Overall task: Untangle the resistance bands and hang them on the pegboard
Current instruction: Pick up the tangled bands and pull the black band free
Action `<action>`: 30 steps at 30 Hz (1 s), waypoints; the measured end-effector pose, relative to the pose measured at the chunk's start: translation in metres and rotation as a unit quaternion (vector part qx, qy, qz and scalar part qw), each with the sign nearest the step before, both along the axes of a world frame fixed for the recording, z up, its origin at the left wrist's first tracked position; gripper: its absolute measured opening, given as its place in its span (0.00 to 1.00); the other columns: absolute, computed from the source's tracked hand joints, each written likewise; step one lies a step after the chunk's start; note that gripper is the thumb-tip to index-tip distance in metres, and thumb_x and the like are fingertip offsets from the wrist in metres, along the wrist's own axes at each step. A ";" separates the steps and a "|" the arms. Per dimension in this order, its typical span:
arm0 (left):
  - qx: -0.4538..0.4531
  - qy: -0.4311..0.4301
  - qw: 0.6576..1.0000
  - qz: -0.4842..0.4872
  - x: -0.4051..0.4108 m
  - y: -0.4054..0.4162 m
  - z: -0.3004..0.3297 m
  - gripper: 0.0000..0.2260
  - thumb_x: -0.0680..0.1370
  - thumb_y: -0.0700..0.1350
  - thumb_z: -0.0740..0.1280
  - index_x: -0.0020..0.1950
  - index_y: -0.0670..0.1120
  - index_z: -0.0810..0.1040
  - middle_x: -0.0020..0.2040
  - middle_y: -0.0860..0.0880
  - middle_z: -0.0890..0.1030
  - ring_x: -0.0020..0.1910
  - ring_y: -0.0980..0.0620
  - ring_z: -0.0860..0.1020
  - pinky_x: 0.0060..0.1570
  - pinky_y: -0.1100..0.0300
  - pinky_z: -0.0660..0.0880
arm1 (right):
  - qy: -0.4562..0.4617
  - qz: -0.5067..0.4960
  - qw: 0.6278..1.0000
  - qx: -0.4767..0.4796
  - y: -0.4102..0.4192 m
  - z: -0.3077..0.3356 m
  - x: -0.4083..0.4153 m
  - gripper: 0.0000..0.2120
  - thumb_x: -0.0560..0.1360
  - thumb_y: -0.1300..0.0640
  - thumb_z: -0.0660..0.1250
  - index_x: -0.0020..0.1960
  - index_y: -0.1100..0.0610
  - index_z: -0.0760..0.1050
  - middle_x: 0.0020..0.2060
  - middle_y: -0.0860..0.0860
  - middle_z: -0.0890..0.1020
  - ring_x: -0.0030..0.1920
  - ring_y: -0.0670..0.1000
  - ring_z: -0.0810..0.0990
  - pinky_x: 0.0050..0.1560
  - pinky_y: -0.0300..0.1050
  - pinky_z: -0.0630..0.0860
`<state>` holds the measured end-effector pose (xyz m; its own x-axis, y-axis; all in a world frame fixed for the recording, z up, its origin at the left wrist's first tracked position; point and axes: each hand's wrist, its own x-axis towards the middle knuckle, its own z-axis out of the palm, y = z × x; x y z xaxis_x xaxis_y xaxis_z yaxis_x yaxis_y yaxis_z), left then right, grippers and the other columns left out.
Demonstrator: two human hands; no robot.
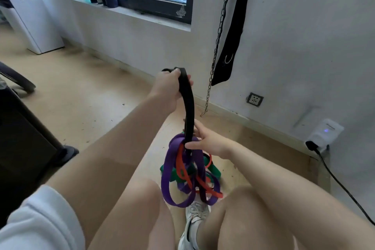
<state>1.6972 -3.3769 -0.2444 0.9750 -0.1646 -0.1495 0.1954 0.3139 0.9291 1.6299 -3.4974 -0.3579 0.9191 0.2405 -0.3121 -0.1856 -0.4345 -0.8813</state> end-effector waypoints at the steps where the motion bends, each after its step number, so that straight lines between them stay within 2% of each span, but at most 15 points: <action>1: -0.015 0.018 1.000 -0.005 0.007 -0.001 0.004 0.10 0.82 0.39 0.54 0.43 0.42 0.69 0.37 0.46 0.76 0.34 0.51 0.76 0.40 0.58 0.76 | -0.026 -0.024 0.999 -0.005 0.005 -0.006 0.005 0.31 0.76 0.60 0.65 0.73 0.47 0.56 0.66 0.49 0.71 0.65 0.49 0.71 0.67 0.45 0.68; 4: -0.075 0.063 0.995 0.009 0.025 0.001 0.006 0.10 0.82 0.40 0.54 0.43 0.41 0.70 0.38 0.45 0.77 0.35 0.51 0.77 0.37 0.60 0.76 | -0.091 -0.116 0.987 -0.066 0.014 -0.010 0.026 0.14 0.79 0.65 0.59 0.64 0.62 0.68 0.54 0.59 0.77 0.56 0.56 0.76 0.58 0.45 0.73; 6: -0.097 0.100 0.990 0.015 0.037 0.006 -0.008 0.10 0.82 0.44 0.55 0.49 0.40 0.70 0.45 0.41 0.79 0.38 0.49 0.78 0.38 0.58 0.77 | -0.117 -0.164 0.978 -0.055 0.011 -0.007 0.035 0.06 0.79 0.66 0.57 0.51 0.62 0.72 0.42 0.58 0.78 0.46 0.55 0.77 0.48 0.46 0.73; 8: 0.000 0.138 0.990 -0.002 0.041 0.014 -0.035 0.17 0.81 0.53 0.56 0.60 0.40 0.69 0.50 0.40 0.79 0.39 0.49 0.78 0.35 0.58 0.76 | -0.121 -0.226 0.966 -0.019 0.005 0.001 0.039 0.04 0.79 0.64 0.57 0.51 0.61 0.70 0.41 0.54 0.77 0.44 0.53 0.76 0.45 0.45 0.73; 10: 0.111 0.148 0.981 -0.055 0.035 0.016 -0.069 0.25 0.81 0.58 0.52 0.68 0.41 0.66 0.53 0.40 0.77 0.46 0.48 0.78 0.43 0.58 0.74 | -0.106 -0.277 0.954 0.034 -0.002 0.006 0.045 0.05 0.80 0.63 0.58 0.54 0.61 0.70 0.40 0.54 0.78 0.41 0.51 0.78 0.39 0.41 0.75; 12: 0.154 0.110 0.976 -0.108 0.017 0.012 -0.095 0.21 0.82 0.54 0.52 0.67 0.41 0.69 0.60 0.43 0.76 0.60 0.47 0.75 0.57 0.57 0.69 | -0.074 -0.303 0.944 0.104 -0.008 0.007 0.050 0.06 0.79 0.63 0.59 0.55 0.62 0.70 0.38 0.55 0.79 0.35 0.47 0.79 0.28 0.35 0.75; 13: 0.179 0.069 0.973 -0.129 0.010 0.010 -0.104 0.16 0.82 0.50 0.54 0.63 0.43 0.73 0.59 0.45 0.77 0.61 0.50 0.75 0.56 0.61 0.69 | -0.062 -0.314 0.939 0.124 -0.012 0.006 0.054 0.06 0.79 0.63 0.59 0.55 0.63 0.70 0.37 0.55 0.80 0.33 0.46 0.79 0.25 0.34 0.73; 15: 0.216 -0.026 0.961 -0.170 0.000 0.003 -0.121 0.10 0.81 0.45 0.57 0.56 0.47 0.77 0.51 0.51 0.80 0.51 0.57 0.78 0.49 0.68 0.73 | -0.046 -0.329 0.931 0.150 -0.021 0.000 0.059 0.05 0.79 0.62 0.60 0.53 0.63 0.71 0.36 0.54 0.81 0.32 0.46 0.80 0.25 0.33 0.72; 18: 0.248 -0.110 0.937 -0.222 0.000 -0.011 -0.145 0.09 0.79 0.44 0.61 0.58 0.49 0.76 0.49 0.50 0.83 0.47 0.53 0.81 0.51 0.57 0.78 | -0.038 -0.325 0.928 0.181 -0.030 -0.010 0.066 0.06 0.80 0.61 0.58 0.46 0.61 0.71 0.37 0.54 0.81 0.35 0.50 0.79 0.27 0.35 0.74; 20: 0.287 -0.136 0.925 -0.211 0.003 -0.019 -0.153 0.05 0.77 0.45 0.64 0.51 0.49 0.78 0.41 0.50 0.82 0.40 0.51 0.79 0.46 0.53 0.75 | -0.028 -0.310 0.931 0.193 -0.030 -0.017 0.071 0.07 0.80 0.61 0.58 0.44 0.61 0.71 0.36 0.54 0.81 0.36 0.53 0.77 0.28 0.34 0.73; 23: 0.293 -0.101 0.934 -0.180 0.014 -0.029 -0.160 0.03 0.76 0.43 0.66 0.44 0.47 0.78 0.35 0.46 0.79 0.36 0.52 0.75 0.43 0.48 0.73 | -0.013 -0.296 0.932 0.207 -0.035 -0.028 0.083 0.06 0.80 0.60 0.59 0.47 0.62 0.72 0.38 0.55 0.80 0.36 0.50 0.78 0.30 0.34 0.74; 25: 0.291 -0.065 0.940 -0.164 0.025 -0.032 -0.167 0.04 0.76 0.42 0.66 0.42 0.47 0.78 0.34 0.46 0.80 0.35 0.53 0.76 0.41 0.52 0.74 | 0.006 -0.297 0.935 0.196 -0.045 -0.040 0.089 0.10 0.80 0.55 0.60 0.45 0.61 0.73 0.39 0.54 0.79 0.37 0.49 0.77 0.36 0.36 0.76; 26: 0.282 -0.048 0.947 -0.143 0.031 -0.033 -0.171 0.04 0.76 0.41 0.66 0.42 0.48 0.78 0.34 0.49 0.80 0.35 0.54 0.77 0.41 0.55 0.75 | 0.024 -0.290 0.943 0.164 -0.050 -0.048 0.090 0.13 0.80 0.52 0.59 0.45 0.60 0.74 0.41 0.55 0.80 0.39 0.50 0.77 0.39 0.38 0.75; 28: 0.253 0.000 0.962 -0.102 0.041 -0.033 -0.179 0.03 0.74 0.39 0.68 0.46 0.46 0.76 0.39 0.47 0.81 0.39 0.51 0.80 0.46 0.52 0.78 | 0.072 -0.250 0.963 0.069 -0.059 -0.070 0.087 0.18 0.80 0.48 0.57 0.51 0.63 0.76 0.45 0.56 0.81 0.43 0.51 0.76 0.40 0.40 0.72; 30: 0.239 0.030 0.965 -0.100 0.045 -0.034 -0.185 0.08 0.74 0.38 0.68 0.52 0.42 0.74 0.45 0.43 0.82 0.45 0.47 0.81 0.51 0.49 0.79 | 0.096 -0.188 0.977 0.004 -0.060 -0.096 0.084 0.17 0.80 0.52 0.57 0.59 0.63 0.74 0.50 0.55 0.79 0.48 0.50 0.76 0.40 0.38 0.74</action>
<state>1.7422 -3.4110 -0.4289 0.9181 -0.2461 -0.3107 0.2663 -0.1975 0.9434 1.7139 -3.5576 -0.4542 0.8673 -0.1005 -0.4875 -0.4937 -0.2974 -0.8172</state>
